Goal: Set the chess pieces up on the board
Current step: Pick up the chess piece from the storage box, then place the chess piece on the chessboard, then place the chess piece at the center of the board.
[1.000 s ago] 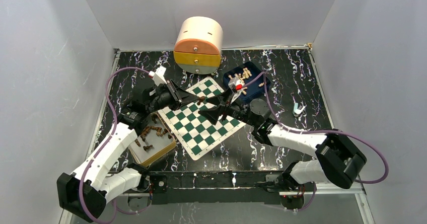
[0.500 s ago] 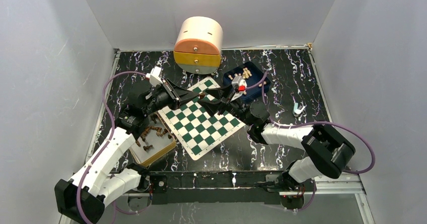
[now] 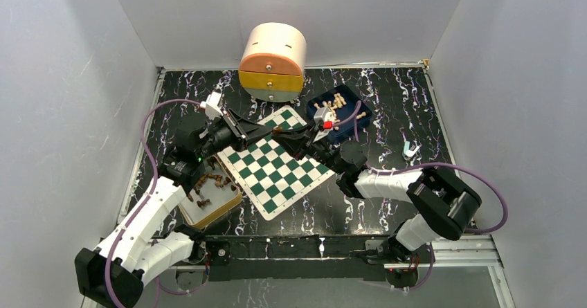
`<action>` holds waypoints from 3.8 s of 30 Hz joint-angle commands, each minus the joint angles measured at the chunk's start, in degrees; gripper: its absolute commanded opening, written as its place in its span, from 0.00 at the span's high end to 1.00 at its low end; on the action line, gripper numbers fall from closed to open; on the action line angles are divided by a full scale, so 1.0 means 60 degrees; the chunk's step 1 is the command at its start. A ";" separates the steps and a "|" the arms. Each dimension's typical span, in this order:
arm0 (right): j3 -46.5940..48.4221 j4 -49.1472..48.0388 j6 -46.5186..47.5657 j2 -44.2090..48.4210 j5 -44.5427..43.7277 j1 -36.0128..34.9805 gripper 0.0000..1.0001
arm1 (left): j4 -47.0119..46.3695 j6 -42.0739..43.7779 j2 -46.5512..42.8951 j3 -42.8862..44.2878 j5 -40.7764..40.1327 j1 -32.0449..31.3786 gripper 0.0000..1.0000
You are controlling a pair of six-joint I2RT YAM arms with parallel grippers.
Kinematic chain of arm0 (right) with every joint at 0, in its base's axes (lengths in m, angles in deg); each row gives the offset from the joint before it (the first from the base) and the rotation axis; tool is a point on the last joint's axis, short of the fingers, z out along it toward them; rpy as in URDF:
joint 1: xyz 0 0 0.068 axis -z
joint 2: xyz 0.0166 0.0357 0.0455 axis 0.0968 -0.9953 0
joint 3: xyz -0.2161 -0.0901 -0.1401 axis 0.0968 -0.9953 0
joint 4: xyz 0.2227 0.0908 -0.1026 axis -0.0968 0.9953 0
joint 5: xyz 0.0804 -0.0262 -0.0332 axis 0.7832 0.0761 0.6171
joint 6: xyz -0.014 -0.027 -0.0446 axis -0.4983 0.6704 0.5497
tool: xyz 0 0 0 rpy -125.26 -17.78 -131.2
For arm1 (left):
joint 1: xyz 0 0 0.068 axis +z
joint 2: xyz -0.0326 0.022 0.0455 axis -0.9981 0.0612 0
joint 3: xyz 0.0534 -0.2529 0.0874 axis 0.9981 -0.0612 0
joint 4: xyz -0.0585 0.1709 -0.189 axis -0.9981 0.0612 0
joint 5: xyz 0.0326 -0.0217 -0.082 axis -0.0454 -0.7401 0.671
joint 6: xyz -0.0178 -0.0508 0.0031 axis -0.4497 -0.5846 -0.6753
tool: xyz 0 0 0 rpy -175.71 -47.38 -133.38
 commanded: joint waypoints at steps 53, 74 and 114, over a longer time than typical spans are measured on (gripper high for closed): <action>-0.1641 0.7989 0.0356 0.5478 -0.2337 -0.0071 0.92 | 0.5525 1.0307 0.8814 0.5644 -0.4990 0.0952 1.00; -0.1616 0.8093 0.0469 0.5476 -0.2522 -0.0070 0.90 | 0.5219 1.0378 0.9114 0.5277 -0.5114 0.0953 1.00; 0.2618 1.3641 -0.4408 0.2354 0.0858 0.0211 0.84 | 0.3422 0.9161 0.2573 0.2596 0.0922 0.0911 0.68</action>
